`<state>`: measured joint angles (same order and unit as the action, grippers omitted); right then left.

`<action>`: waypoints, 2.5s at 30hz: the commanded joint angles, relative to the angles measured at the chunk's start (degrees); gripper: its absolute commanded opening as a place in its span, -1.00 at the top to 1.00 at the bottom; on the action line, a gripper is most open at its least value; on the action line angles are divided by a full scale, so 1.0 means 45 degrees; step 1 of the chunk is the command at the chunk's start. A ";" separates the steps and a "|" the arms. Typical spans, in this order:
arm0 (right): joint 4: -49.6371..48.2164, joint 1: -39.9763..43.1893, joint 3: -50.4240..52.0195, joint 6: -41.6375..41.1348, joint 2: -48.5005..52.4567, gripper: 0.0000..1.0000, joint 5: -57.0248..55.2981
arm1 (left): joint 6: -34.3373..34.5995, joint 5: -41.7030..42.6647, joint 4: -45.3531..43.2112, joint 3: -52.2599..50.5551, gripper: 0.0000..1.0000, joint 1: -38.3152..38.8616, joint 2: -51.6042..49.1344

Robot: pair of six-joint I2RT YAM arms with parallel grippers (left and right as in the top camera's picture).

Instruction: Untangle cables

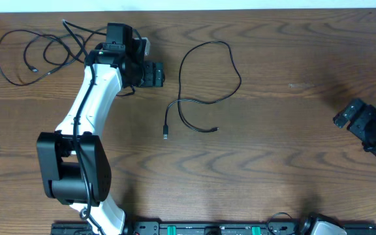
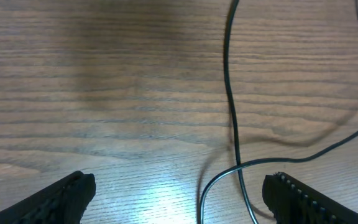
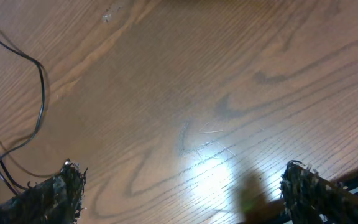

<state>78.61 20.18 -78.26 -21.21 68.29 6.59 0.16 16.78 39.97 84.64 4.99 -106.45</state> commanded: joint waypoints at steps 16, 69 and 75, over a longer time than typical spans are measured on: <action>0.0019 0.0068 -0.0083 0.0155 -0.0010 -0.99 -0.0053 | -0.1277 0.0209 -0.0505 -0.0097 -0.70 0.1292 -0.1642; 0.0019 0.0068 -0.0083 0.0155 -0.0010 -0.99 -0.0053 | -0.1486 -0.1545 -0.0141 -0.0364 0.13 0.2958 -0.3866; 0.0019 0.0068 -0.0083 0.0155 -0.0010 -0.98 -0.0053 | -0.1141 -0.1724 -0.0044 -0.0219 0.78 0.2958 -0.3672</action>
<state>78.63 20.18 -78.26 -21.21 68.29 6.57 -7.29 8.69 38.98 83.85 18.17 -120.66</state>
